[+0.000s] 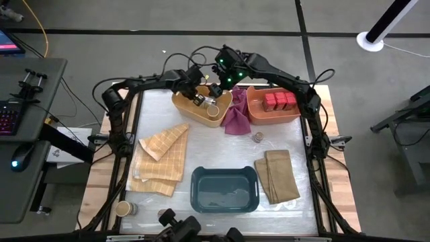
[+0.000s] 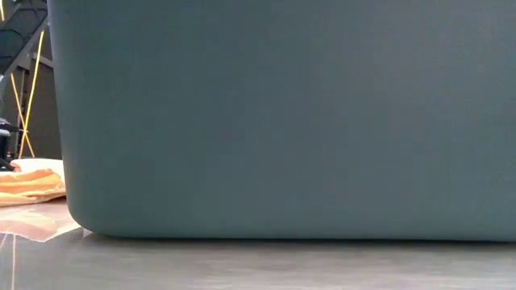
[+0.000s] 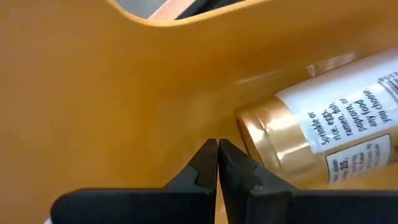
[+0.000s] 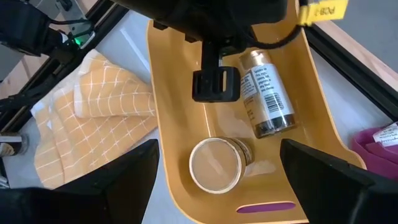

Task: Sort spices by type
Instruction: Put the right brown seasoning bottle into the yellow bin

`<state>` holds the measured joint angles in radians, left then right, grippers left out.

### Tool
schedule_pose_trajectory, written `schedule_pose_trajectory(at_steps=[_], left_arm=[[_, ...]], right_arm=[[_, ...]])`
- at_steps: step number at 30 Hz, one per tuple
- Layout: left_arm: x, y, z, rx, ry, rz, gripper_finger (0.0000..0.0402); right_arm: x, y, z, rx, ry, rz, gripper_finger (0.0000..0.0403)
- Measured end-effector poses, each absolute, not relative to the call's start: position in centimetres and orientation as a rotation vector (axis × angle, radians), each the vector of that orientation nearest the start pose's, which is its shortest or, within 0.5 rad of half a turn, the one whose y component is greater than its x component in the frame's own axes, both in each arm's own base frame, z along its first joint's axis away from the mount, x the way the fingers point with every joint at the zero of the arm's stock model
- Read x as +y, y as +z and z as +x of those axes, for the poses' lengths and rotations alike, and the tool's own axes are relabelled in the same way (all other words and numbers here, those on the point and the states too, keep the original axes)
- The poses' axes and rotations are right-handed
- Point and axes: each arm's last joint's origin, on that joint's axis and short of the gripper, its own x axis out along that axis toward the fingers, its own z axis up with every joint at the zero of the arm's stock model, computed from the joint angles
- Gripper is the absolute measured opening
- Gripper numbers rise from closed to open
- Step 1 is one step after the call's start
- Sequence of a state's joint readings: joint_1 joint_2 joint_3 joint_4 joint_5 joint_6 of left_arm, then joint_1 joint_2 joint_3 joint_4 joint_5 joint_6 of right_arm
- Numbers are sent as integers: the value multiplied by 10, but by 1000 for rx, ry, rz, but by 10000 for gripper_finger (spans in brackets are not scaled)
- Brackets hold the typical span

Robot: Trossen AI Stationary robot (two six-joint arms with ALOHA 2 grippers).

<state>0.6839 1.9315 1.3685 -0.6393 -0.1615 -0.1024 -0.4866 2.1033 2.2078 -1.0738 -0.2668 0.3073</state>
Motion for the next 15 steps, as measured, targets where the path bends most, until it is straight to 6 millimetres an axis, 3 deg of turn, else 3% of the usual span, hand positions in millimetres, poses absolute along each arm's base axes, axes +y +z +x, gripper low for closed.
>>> schedule_pose_trajectory(at_steps=[9,15], left_arm=[[240,178,306,1163,764,-393,0],[236,179,310,1145,711,-412,0]], right_arm=[[-202,335,394,907,-350,661,330],[-191,323,373,1194,-485,601,330]])
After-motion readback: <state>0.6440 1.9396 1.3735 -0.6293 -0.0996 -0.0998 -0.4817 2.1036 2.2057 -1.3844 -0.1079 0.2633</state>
